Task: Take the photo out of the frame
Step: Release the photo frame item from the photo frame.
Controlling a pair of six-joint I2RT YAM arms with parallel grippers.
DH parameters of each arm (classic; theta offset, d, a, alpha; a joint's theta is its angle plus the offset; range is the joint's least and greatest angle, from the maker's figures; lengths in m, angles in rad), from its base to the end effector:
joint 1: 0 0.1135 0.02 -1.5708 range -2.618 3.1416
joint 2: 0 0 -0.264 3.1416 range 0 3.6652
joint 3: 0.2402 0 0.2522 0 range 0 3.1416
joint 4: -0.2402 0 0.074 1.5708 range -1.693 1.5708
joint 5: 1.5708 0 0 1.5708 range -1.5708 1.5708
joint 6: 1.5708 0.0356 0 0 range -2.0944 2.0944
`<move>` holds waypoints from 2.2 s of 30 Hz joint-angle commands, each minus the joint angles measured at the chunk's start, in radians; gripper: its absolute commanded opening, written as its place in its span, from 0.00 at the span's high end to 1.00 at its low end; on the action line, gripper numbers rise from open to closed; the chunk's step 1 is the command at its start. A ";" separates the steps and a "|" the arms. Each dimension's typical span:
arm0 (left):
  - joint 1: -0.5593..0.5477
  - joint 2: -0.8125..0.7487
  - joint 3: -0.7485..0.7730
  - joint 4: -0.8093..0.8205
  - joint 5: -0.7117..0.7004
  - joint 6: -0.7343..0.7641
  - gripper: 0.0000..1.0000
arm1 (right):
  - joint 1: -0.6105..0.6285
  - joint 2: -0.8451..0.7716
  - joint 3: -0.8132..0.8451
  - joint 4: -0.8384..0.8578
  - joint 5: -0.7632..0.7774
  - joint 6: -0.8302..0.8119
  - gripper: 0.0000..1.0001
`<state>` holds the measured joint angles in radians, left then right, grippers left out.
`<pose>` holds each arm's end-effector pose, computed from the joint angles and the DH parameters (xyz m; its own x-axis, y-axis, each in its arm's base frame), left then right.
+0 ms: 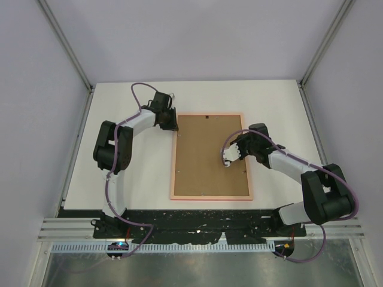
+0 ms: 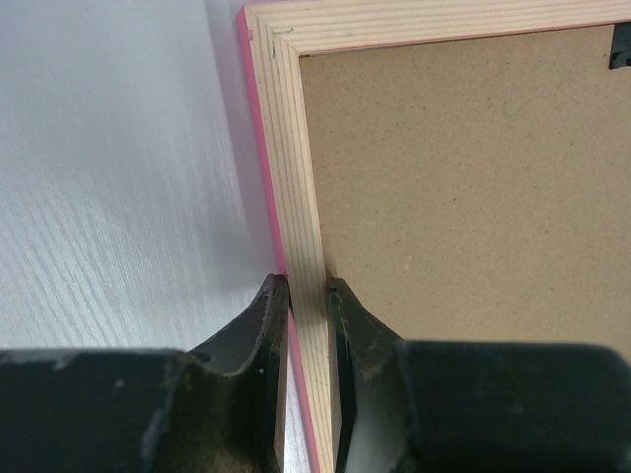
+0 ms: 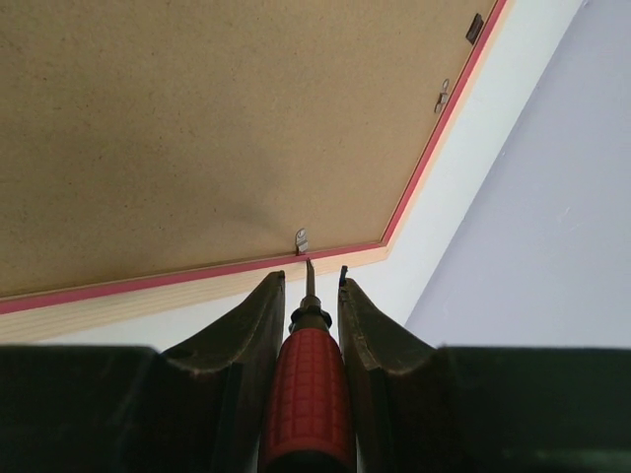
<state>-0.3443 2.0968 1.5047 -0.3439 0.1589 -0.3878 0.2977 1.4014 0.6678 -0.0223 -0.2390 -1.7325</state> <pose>0.4255 -0.1586 0.1670 -0.8611 -0.0879 -0.5008 0.1037 0.9339 -0.3422 0.2620 0.0892 0.1798 0.5494 -0.8345 -0.0431 -0.5748 -0.3400 -0.7443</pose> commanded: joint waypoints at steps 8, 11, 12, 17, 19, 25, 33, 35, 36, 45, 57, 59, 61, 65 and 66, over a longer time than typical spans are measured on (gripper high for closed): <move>0.005 -0.024 -0.015 -0.006 0.018 0.021 1.00 | 0.001 -0.038 0.078 -0.112 0.026 0.045 0.92; 0.005 -0.024 -0.015 -0.006 0.016 0.020 1.00 | 0.001 -0.045 0.113 -0.192 -0.005 0.079 0.92; 0.005 -0.024 -0.015 -0.006 0.016 0.020 1.00 | 0.003 -0.047 0.119 -0.208 -0.011 0.083 0.92; 0.005 -0.026 -0.015 -0.006 0.018 0.020 1.00 | 0.006 -0.041 0.085 -0.166 0.000 0.067 0.92; 0.005 -0.024 -0.015 -0.006 0.018 0.020 1.00 | 0.008 -0.039 0.079 -0.156 -0.009 0.067 0.92; 0.005 -0.026 -0.015 -0.006 0.019 0.021 1.00 | 0.026 -0.035 0.014 0.046 0.023 0.045 0.92; 0.005 -0.024 -0.015 -0.004 0.019 0.020 1.00 | 0.034 -0.036 0.024 -0.010 0.009 0.054 0.92; 0.005 -0.026 -0.015 -0.004 0.019 0.020 1.00 | 0.034 -0.041 0.035 -0.034 -0.003 0.071 0.92; 0.005 -0.024 -0.015 -0.004 0.019 0.021 1.00 | 0.035 -0.042 0.039 -0.053 -0.005 0.076 0.92; 0.005 -0.024 -0.015 -0.006 0.019 0.020 1.00 | 0.034 -0.036 0.050 -0.104 -0.011 0.076 0.92; 0.005 -0.024 -0.015 -0.004 0.024 0.021 1.00 | 0.035 0.001 -0.031 0.088 0.037 -0.009 0.92; 0.005 -0.023 -0.015 -0.004 0.024 0.021 1.00 | 0.034 0.008 -0.042 0.107 0.035 -0.013 0.92; 0.005 -0.023 -0.015 -0.003 0.028 0.023 1.00 | 0.034 0.013 -0.059 0.127 0.035 -0.027 0.92; 0.004 -0.023 -0.014 -0.003 0.033 0.024 1.00 | 0.034 0.028 -0.079 0.156 0.035 -0.056 0.92; 0.005 -0.021 -0.014 -0.003 0.033 0.024 1.00 | 0.034 0.033 -0.080 0.156 0.036 -0.059 0.92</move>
<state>-0.3443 2.0968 1.5047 -0.3435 0.1627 -0.3862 0.3317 1.4139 0.5983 0.0776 -0.2108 -1.7618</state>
